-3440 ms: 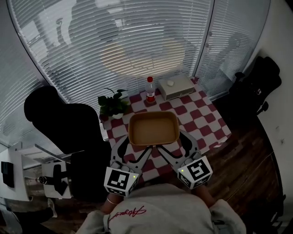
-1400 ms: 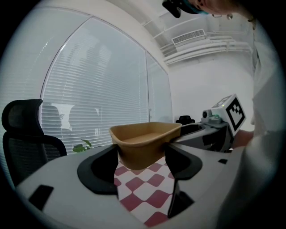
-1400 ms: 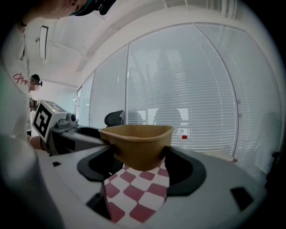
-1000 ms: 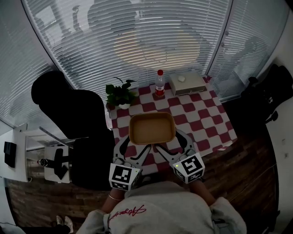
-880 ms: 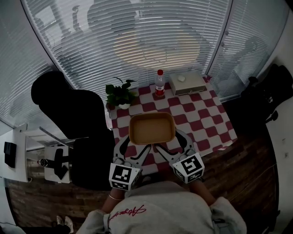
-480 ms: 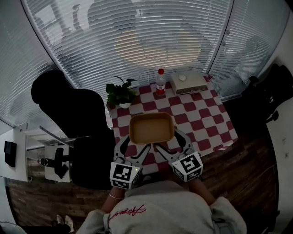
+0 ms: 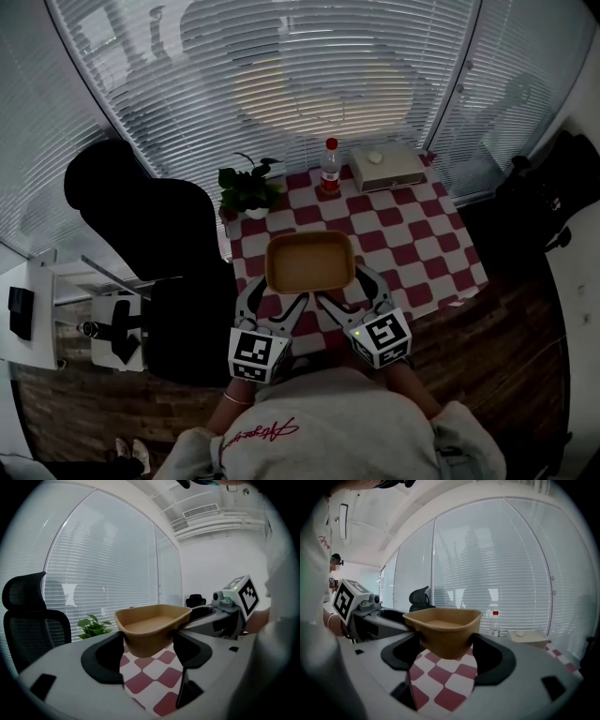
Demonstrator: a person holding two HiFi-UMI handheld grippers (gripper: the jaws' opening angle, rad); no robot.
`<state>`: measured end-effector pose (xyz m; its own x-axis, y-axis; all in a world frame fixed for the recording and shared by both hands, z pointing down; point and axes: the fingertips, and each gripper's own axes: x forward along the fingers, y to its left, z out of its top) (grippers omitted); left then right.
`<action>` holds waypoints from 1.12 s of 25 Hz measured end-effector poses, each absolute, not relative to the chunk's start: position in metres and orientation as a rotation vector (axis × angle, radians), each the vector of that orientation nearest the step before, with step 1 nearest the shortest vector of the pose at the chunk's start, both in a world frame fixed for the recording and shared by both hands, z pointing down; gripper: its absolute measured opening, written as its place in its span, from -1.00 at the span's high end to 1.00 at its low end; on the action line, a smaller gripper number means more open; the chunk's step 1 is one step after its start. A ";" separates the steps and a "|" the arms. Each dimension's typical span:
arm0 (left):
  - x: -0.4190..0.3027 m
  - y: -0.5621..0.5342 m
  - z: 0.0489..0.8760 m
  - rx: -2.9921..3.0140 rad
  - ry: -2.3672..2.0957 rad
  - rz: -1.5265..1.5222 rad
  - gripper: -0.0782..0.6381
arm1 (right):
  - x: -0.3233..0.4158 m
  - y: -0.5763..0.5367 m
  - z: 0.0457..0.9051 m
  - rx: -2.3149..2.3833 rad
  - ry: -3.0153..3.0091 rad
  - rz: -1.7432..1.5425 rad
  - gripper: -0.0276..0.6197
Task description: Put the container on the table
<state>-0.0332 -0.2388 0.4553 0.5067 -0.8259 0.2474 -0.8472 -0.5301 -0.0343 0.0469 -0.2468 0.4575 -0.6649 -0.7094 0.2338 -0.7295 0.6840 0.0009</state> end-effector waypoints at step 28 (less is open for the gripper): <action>-0.043 -0.236 0.489 2.591 -1.466 0.408 -0.14 | 0.037 -0.245 0.491 1.127 -2.654 0.184 -0.17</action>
<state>-0.0427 -0.2362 0.4891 0.4892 -0.8191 0.2995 -0.8561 -0.5166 -0.0144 0.0373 -0.2454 0.4908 -0.6690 -0.6894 0.2779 -0.7211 0.6926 -0.0177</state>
